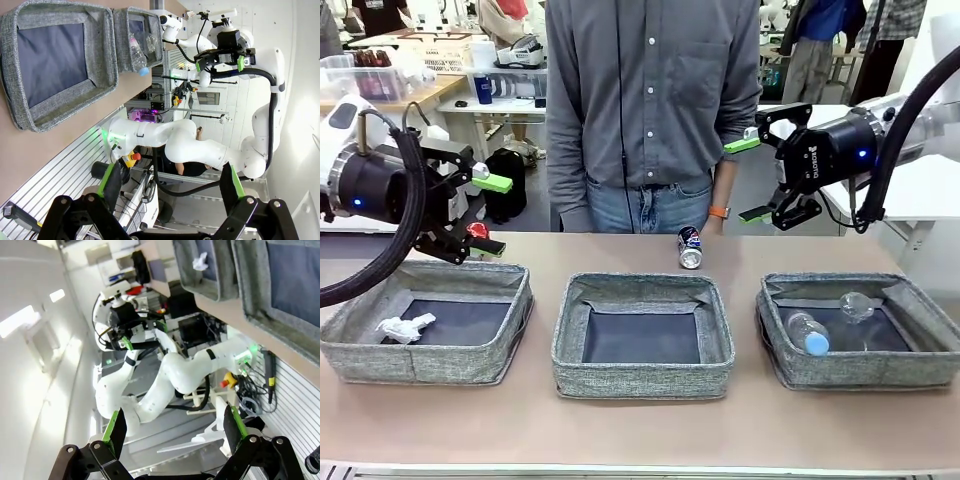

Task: Sort the waste into the appropriate baskets.
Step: Pick up the waste item pointed out by the person.

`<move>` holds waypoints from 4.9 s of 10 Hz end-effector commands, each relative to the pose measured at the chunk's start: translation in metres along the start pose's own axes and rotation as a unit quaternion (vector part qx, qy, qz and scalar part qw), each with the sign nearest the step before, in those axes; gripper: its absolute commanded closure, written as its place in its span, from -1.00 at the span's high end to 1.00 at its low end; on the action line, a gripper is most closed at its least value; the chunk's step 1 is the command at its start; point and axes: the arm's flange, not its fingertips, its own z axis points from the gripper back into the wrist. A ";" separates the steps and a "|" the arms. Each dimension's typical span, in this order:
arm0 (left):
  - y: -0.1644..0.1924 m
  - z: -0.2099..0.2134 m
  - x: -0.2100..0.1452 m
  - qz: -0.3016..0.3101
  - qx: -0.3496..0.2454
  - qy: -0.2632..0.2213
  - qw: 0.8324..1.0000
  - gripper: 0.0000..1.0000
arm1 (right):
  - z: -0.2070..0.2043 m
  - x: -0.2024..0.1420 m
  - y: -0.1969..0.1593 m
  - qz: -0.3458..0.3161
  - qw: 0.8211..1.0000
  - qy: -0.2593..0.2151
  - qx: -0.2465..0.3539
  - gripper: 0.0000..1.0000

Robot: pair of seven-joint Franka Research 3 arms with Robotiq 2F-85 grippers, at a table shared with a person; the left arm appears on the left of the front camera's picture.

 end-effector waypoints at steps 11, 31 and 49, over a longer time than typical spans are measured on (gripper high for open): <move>-0.003 0.000 -0.001 0.003 -0.002 -0.001 1.000 1.00 | 0.001 0.001 0.001 0.009 1.000 0.003 0.011 1.00; 0.087 0.083 0.151 -0.062 0.576 -0.179 0.795 1.00 | 0.001 0.001 0.001 0.009 1.000 0.003 0.011 1.00; 0.233 0.052 0.300 -0.047 0.583 -0.072 0.808 1.00 | 0.001 0.001 0.001 0.009 1.000 0.003 0.011 1.00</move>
